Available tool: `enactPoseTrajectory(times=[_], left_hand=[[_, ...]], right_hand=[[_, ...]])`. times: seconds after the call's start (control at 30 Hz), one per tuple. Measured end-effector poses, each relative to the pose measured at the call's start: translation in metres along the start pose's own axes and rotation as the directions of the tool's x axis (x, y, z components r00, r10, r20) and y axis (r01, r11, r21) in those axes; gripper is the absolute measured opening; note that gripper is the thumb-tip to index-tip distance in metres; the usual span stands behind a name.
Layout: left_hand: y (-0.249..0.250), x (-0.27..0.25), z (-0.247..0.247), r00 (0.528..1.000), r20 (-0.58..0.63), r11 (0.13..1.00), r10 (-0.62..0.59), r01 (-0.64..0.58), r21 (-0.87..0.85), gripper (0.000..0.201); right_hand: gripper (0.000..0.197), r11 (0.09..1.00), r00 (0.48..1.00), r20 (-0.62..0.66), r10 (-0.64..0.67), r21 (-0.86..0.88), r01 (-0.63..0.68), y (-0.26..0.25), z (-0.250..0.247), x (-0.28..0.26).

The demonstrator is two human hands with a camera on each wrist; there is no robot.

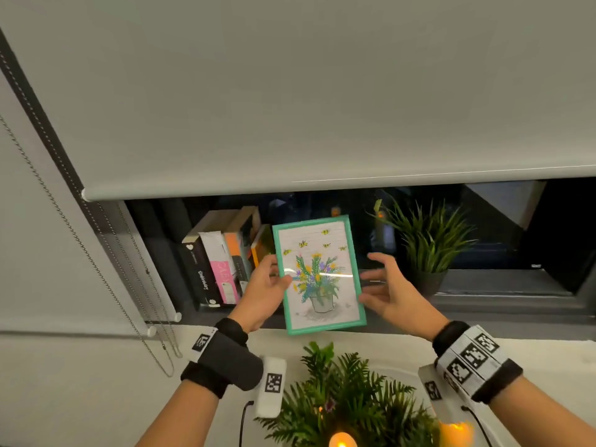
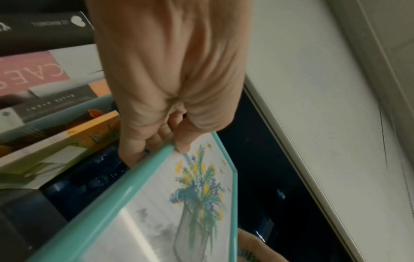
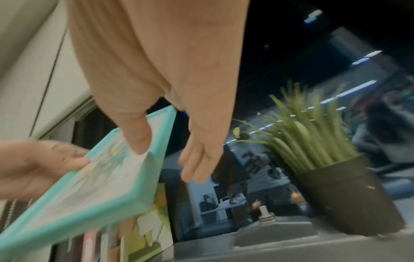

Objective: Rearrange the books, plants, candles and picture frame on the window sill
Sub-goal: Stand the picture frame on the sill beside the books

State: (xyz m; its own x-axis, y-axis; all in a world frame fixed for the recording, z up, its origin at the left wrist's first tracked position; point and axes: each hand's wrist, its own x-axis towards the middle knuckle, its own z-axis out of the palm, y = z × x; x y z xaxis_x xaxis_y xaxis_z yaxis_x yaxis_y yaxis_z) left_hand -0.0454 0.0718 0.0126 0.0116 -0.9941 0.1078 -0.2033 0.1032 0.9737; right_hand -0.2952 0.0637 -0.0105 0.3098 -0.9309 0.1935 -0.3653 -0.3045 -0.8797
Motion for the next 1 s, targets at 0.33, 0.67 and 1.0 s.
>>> enactPoseTrajectory(times=[0.33,0.67,1.0], left_hand=[[-0.012,0.017,-0.012,0.992,-0.002,0.992,0.125,-0.125,0.011,0.03],[-0.033,0.036,-0.022,0.982,-0.033,0.981,0.186,-0.188,-0.052,0.033],[-0.085,0.064,-0.024,0.995,0.003,0.967,0.102,-0.1,0.236,0.045]], right_hand=[[0.033,0.936,0.979,0.114,0.167,0.293,-0.194,-0.022,0.031,0.043],[0.03,0.891,0.974,0.155,0.166,0.399,-0.216,-0.029,0.043,0.072],[0.036,0.807,0.958,0.016,0.288,0.534,-0.252,-0.006,0.047,0.129]])
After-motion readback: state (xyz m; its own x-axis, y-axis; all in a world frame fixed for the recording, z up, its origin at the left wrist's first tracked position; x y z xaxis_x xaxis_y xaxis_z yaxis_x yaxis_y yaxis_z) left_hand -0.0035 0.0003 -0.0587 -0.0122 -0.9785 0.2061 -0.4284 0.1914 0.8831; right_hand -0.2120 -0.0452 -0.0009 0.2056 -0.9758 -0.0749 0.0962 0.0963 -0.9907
